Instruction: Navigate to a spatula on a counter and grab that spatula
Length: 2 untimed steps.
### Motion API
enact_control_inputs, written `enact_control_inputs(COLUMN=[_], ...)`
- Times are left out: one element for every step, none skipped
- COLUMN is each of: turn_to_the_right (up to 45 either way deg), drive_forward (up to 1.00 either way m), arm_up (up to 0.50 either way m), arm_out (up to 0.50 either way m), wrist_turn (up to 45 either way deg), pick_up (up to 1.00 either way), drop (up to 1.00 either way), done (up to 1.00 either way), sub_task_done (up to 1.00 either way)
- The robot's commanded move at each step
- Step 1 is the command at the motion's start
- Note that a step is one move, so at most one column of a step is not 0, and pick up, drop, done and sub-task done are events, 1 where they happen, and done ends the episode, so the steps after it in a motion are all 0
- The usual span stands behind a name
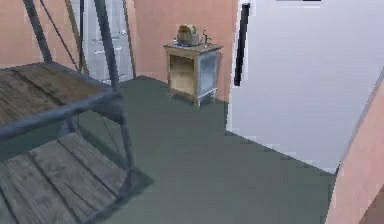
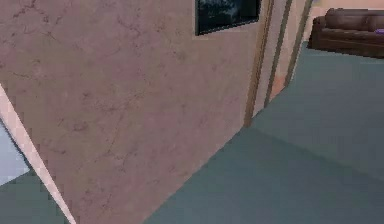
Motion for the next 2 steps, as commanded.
enact_control_inputs(turn_to_the_right=[0.0, 0.0], drive_forward=[0.65, 0.50], arm_up=[0.00, 0.00], arm_out=[0.00, 0.00], wrist_turn=[0.0, 0.0], pick_up=[0.00, 0.00], drop=[0.00, 0.00], done=[0.00, 0.00], sub_task_done=[0.00, 0.00])
